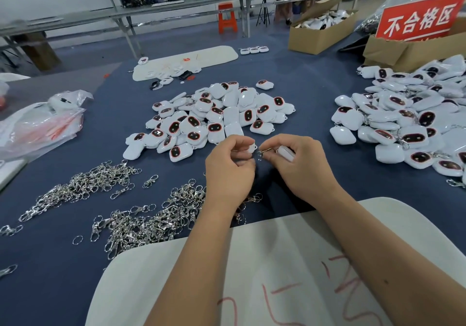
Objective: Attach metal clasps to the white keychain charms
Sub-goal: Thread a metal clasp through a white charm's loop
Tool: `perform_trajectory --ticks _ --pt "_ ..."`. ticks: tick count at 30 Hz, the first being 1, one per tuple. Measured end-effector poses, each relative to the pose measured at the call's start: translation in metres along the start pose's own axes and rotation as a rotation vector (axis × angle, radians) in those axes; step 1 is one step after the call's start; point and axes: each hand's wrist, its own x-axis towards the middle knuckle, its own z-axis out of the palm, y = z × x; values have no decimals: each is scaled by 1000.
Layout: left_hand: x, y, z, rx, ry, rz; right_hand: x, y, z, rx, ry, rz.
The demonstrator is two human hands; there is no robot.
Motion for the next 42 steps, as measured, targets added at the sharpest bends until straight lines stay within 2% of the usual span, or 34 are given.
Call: perform_trajectory --ticks 3,15,21,28,35,42 --pt "-2 2 2 20 -96 30 0 -1 -1 20 -11 -6" --pt "1 -2 -2 -96 59 -31 1 -1 0 15 47 55" --pt "1 -1 -2 -106 71 -34 0 -3 0 33 51 -9" --pt "1 -1 -2 -115 19 3 1 0 -1 96 3 -25" --pt "3 -3 -3 -104 -103 16 3 0 -4 249 -10 27" --pt "4 -4 -4 -161 -126 20 4 -1 -6 288 -41 38"
